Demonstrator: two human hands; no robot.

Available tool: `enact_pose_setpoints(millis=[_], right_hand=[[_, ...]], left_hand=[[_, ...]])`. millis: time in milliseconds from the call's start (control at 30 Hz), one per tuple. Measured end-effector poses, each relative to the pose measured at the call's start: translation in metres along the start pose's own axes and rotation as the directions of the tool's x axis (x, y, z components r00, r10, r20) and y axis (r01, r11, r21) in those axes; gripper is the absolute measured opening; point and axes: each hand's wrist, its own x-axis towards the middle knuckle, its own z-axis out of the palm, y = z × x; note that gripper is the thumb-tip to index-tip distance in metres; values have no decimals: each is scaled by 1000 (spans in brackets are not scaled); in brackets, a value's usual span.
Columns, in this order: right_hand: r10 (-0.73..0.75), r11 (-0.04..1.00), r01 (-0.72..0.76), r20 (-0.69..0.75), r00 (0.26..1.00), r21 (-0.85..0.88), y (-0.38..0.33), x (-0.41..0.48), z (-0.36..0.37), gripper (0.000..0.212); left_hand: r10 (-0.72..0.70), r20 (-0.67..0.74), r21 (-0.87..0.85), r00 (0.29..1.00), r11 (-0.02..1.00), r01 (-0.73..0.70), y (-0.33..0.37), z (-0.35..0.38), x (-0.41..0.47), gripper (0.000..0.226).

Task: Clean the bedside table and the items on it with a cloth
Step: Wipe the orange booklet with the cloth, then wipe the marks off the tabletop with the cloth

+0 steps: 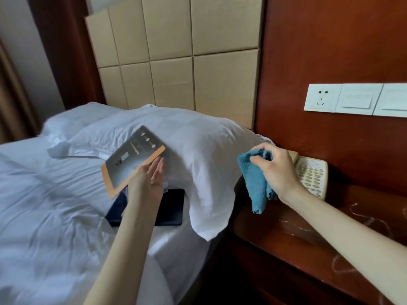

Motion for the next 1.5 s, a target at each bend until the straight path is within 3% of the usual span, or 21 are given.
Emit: enact_pose_setpoints(millis=[133, 233, 533, 767, 933, 1267, 1400, 1500], right_hand=[[10, 1000, -10, 7, 1000, 27, -1, -4, 2, 15], [-1, 1000, 1, 19, 1000, 28, -2, -6, -1, 17], [30, 1000, -30, -82, 996, 5, -1, -14, -54, 10], [125, 986, -146, -222, 967, -78, 13, -38, -144, 13], [220, 954, -280, -377, 900, -112, 29, -68, -220, 15], [260, 758, -518, -546, 797, -396, 47, -145, -343, 10], [307, 594, -570, -495, 813, -567, 59, -179, -356, 12], [421, 556, -625, -463, 780, -548, 75, -209, -350, 16]], left_hand=[[-50, -51, 50, 997, 997, 53, -5, 1, -4, 34], [-64, 20, 77, 998, 995, 62, -13, 4, -17, 20], [-52, 329, 427, 943, 899, -99, -73, 38, -60, 18], [-123, 514, 634, 849, 720, -280, -158, 74, -98, 25], [-263, 596, 734, 759, 562, -381, -218, 79, -126, 19], [-295, 798, 603, 526, 377, -704, -274, 59, -161, 23], [-291, 843, 529, 452, 299, -794, -281, 53, -163, 23], [-287, 875, 455, 389, 218, -863, -277, 44, -162, 23]])
